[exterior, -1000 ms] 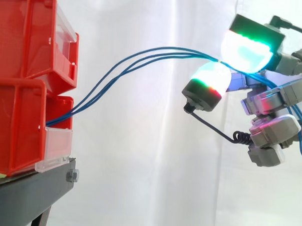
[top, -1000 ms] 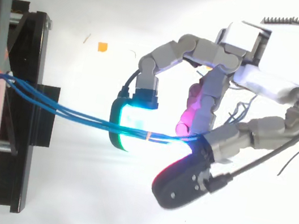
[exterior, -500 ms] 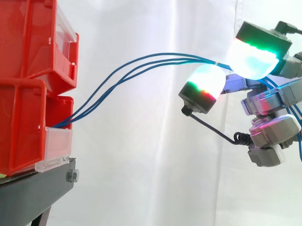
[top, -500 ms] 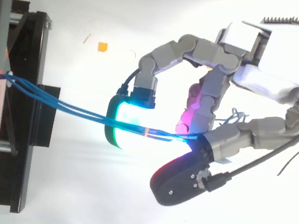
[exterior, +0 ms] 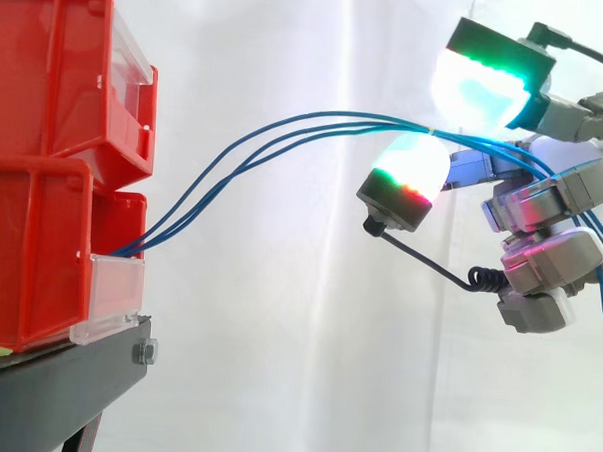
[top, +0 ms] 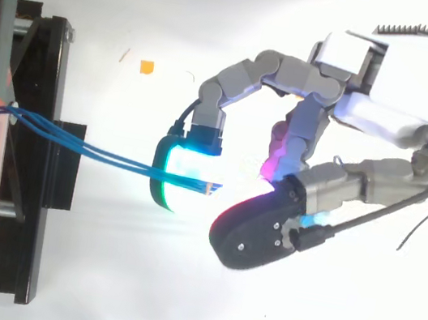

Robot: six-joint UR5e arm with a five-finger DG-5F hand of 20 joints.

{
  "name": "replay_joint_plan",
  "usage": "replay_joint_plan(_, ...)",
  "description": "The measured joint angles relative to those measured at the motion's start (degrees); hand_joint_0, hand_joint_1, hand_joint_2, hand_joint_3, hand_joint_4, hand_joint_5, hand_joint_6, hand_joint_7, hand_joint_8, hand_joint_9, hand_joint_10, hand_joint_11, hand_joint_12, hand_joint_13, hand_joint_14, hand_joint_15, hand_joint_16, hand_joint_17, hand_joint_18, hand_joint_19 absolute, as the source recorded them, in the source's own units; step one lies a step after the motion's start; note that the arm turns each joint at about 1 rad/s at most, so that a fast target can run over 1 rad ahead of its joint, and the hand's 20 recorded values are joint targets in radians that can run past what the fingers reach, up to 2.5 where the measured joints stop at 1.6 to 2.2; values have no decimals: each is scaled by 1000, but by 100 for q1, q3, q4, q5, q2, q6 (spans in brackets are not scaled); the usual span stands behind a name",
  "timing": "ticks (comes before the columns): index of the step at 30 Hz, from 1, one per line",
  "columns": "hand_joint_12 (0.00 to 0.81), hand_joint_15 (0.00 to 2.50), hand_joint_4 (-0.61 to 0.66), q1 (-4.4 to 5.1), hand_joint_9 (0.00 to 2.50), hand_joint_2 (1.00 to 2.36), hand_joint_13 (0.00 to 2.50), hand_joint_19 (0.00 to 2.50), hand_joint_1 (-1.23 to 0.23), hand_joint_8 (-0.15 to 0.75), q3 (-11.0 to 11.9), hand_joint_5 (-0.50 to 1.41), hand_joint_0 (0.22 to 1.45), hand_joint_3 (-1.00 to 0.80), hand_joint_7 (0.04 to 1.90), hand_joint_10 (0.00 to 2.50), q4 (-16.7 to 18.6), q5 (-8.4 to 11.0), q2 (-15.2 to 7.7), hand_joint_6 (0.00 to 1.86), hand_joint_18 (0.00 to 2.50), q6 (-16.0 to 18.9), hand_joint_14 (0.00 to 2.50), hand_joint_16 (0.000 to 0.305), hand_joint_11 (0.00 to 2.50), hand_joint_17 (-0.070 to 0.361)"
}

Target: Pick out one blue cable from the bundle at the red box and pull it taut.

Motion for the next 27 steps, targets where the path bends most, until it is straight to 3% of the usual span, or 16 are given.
replay_joint_plan(4,390,1139,-99,0,1647,1000,1284,981,-529,229,0,-109,588,-500,956,33,6,-2,2,831,1013,6,34,53,1481,119)
replay_joint_plan(9,389,1143,-109,1,1617,1004,1278,985,-714,230,0,-113,648,-442,960,33,1,3,1,835,1011,6,34,53,1507,119)
replay_joint_plan(17,389,1113,-76,0,1556,1017,1247,977,-874,245,1,-131,698,-279,1002,33,-1,0,0,872,1005,-3,34,53,1505,120)
replay_joint_plan(23,380,1124,-168,0,1545,1011,1226,983,-905,245,0,-138,800,-378,1113,30,-4,0,2,898,978,-2,34,51,1489,116)
replay_joint_plan(27,374,1120,-209,0,1534,1000,1228,952,-906,245,0,-141,809,-500,971,31,-4,-1,1,918,998,4,35,50,1495,113)
